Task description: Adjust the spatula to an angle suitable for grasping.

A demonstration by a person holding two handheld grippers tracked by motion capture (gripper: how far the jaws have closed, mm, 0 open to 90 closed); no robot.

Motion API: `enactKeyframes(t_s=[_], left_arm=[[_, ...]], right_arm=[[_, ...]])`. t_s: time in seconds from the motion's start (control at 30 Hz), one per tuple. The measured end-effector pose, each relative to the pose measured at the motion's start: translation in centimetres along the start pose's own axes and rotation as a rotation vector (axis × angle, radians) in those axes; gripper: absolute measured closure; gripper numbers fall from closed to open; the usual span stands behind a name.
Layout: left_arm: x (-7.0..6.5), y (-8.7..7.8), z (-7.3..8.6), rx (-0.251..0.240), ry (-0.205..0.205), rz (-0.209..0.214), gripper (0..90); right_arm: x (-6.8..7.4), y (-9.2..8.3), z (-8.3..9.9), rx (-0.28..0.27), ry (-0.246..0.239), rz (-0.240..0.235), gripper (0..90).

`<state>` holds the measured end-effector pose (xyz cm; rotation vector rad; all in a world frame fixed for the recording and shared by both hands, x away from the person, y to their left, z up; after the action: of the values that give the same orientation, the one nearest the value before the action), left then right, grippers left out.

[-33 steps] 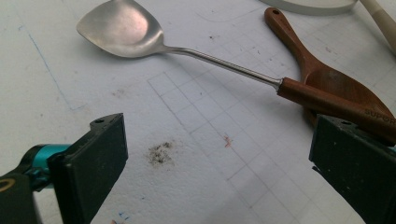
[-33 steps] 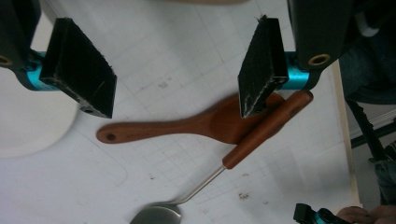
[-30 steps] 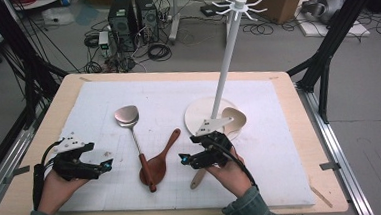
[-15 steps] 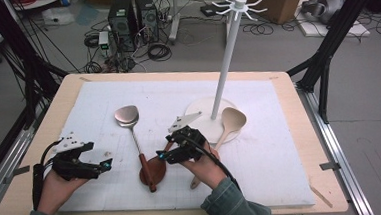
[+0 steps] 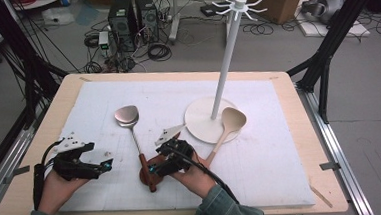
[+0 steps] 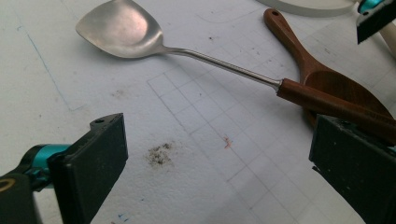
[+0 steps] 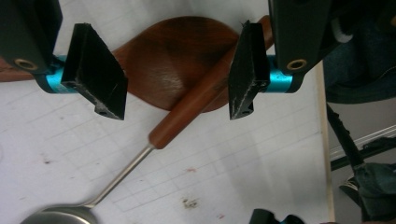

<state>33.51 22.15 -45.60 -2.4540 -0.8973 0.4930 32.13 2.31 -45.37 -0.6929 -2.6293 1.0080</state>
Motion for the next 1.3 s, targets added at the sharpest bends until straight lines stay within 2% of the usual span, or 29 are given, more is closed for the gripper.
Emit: enactKeyframes(t_s=[0.47,0.73,0.97,1.3], left_arm=[[-0.1,0.1,0.1,0.009,0.003,0.001,5.0],[-0.1,0.2,0.1,0.01,0.001,0.002,5.0],[-0.1,0.1,0.1,0.011,0.004,0.003,5.0],[-0.1,0.2,0.1,0.014,0.006,0.002,5.0]], right_arm=[[3.2,1.1,3.1,0.038,-0.026,-0.03,34.2],[4.1,1.9,3.7,0.053,-0.061,-0.014,34.2],[3.7,1.8,4.0,0.061,-0.067,0.017,35.3],[1.1,0.1,4.7,0.073,-0.041,0.097,37.9]])
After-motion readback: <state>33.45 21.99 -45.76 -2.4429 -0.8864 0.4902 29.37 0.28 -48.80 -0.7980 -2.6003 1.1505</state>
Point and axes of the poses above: each handheld gripper's, and its own axes: y roughly forward along the jaws, z roughly out of its underside, x roughly to its left, the point moved 9 cm from there along y, roughly forward along the jaws, and after that the axes turned 8 degrees about z, right-handed, at the moved point
